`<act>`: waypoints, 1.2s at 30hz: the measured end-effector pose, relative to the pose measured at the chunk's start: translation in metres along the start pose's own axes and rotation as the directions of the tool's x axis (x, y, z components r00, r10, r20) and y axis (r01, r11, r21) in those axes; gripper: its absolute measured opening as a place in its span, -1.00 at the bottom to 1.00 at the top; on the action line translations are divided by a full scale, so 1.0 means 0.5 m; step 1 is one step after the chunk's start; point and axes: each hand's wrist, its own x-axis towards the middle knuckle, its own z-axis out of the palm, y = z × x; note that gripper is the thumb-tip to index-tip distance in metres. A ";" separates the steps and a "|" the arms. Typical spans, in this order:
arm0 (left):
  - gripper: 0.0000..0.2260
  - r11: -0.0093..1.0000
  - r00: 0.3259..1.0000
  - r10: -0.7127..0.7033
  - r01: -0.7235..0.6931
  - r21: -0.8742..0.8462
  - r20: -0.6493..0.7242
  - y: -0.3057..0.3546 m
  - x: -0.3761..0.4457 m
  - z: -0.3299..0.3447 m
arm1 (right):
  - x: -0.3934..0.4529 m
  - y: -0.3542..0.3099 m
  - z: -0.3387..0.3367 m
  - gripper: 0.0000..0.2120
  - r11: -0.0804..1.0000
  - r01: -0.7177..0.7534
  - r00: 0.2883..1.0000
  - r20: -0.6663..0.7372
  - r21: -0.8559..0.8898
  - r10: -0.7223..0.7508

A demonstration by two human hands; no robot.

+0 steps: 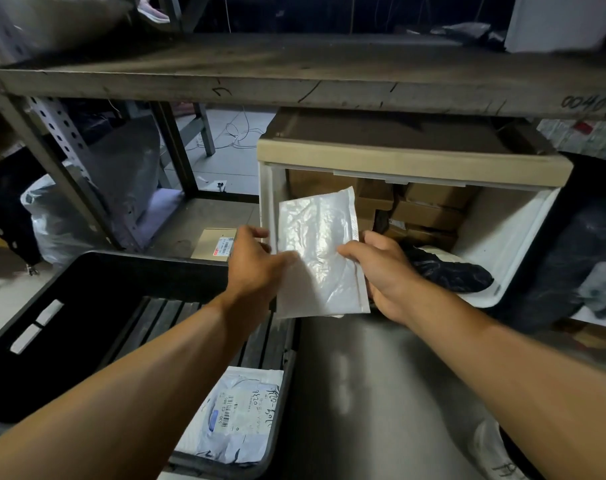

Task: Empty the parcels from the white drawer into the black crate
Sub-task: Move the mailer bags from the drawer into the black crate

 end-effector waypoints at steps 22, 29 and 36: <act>-0.73 0.893 0.936 -0.167 0.276 -0.356 0.309 0.034 -0.023 -0.024 | -0.012 0.011 -0.016 -0.55 0.959 -0.124 0.966 0.191 -0.256 0.176; -0.72 0.948 0.991 -0.103 0.125 -0.294 0.091 0.019 0.013 -0.096 | -0.005 0.000 -0.024 -0.74 0.971 -0.124 0.989 0.055 -0.205 0.138; -0.79 0.845 0.960 -0.280 0.253 -0.472 0.013 -0.056 0.016 -0.153 | 0.020 0.029 0.030 -0.76 0.971 -0.238 0.961 0.141 -0.019 0.238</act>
